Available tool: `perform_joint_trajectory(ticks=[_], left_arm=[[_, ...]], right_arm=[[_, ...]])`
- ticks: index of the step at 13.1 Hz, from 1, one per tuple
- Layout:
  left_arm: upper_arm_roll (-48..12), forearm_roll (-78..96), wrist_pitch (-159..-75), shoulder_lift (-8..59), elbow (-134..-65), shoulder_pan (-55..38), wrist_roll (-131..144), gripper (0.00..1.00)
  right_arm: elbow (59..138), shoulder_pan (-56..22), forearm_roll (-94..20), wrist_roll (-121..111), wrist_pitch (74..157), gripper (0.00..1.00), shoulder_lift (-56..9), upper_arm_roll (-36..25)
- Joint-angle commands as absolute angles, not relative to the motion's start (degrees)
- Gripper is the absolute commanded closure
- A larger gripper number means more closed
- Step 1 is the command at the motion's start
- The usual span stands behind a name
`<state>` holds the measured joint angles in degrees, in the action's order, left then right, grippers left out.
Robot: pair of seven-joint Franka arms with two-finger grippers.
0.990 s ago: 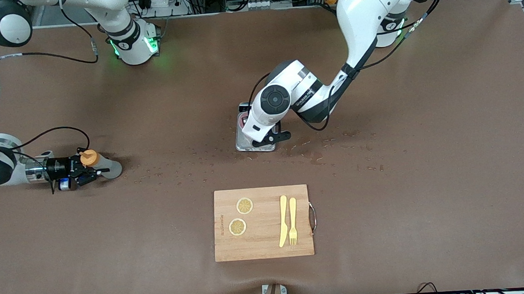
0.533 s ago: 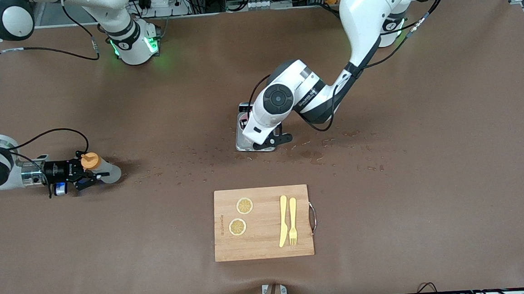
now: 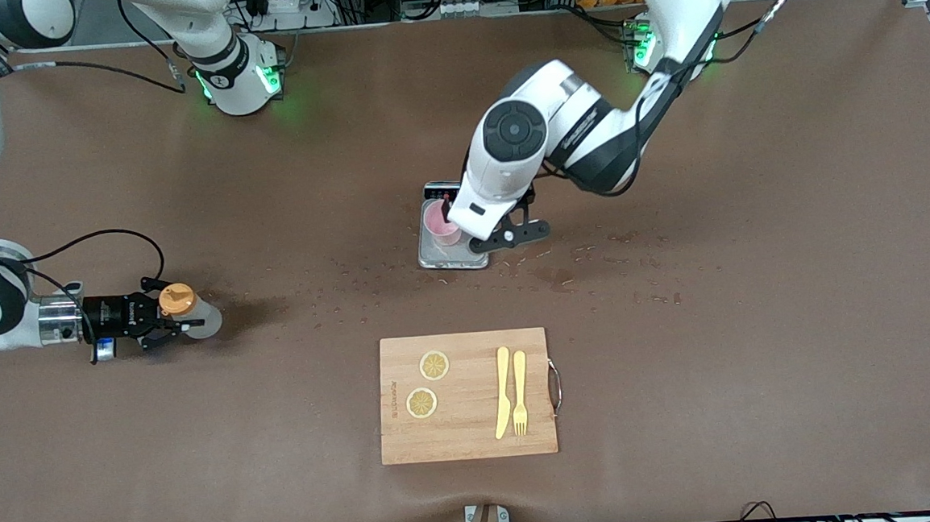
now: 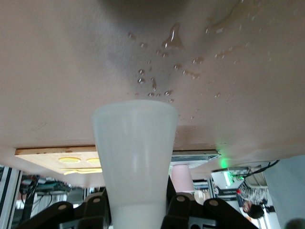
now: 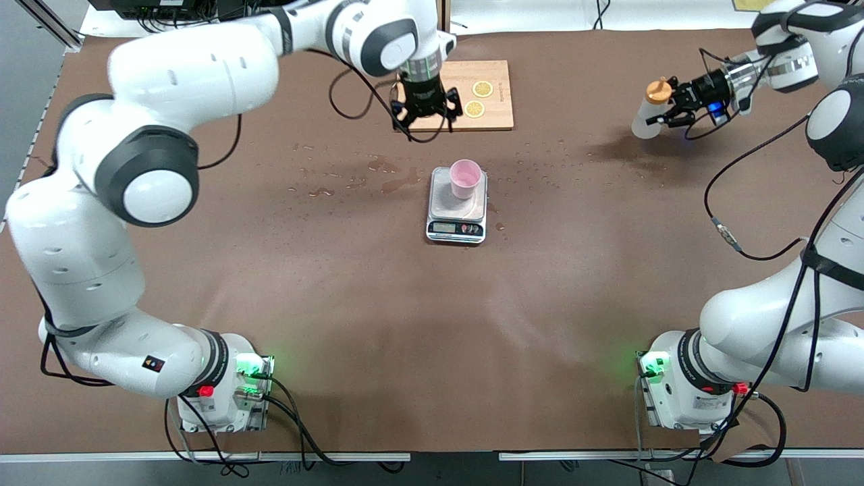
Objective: Add sauce to pink cup with both arms
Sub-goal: 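Release the cup and raise the left gripper while the right gripper lifts the bottle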
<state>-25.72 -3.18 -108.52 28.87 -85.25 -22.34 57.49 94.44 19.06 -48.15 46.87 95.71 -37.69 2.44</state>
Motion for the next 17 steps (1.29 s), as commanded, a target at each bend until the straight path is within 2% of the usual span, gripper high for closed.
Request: perform_joint_trajectory(ticks=[1, 7, 10, 13, 17], left_arm=[[-25.58, -4.92, -105.83, 23.39, -87.19, -19.52, 56.95, 0.00], [-26.10, -3.78, -103.28, 11.00, -95.44, -7.84, 39.49, 0.00], [-26.19, -3.08, -100.65, 8.97, -95.71, -2.83, 31.58, 0.00], [-26.19, 0.43, -97.30, 5.99, -95.71, 3.32, 19.46, 0.00], [-25.32, 0.53, -95.63, 3.96, -95.45, 6.67, 12.85, 0.00]], right_arm=[[99.05, 15.57, -46.58, 52.02, 98.61, 0.60, -31.65, 1.67], [99.67, 10.29, -39.22, 63.87, 99.05, 0.60, -25.94, 1.76], [100.37, 6.52, -36.57, 71.52, 99.66, 0.61, -22.51, 1.67], [104.40, 1.16, -32.62, 79.96, 104.13, 0.61, -18.03, 1.67], [106.79, -5.52, -29.71, 89.63, 107.57, 0.61, -15.38, 1.67]])
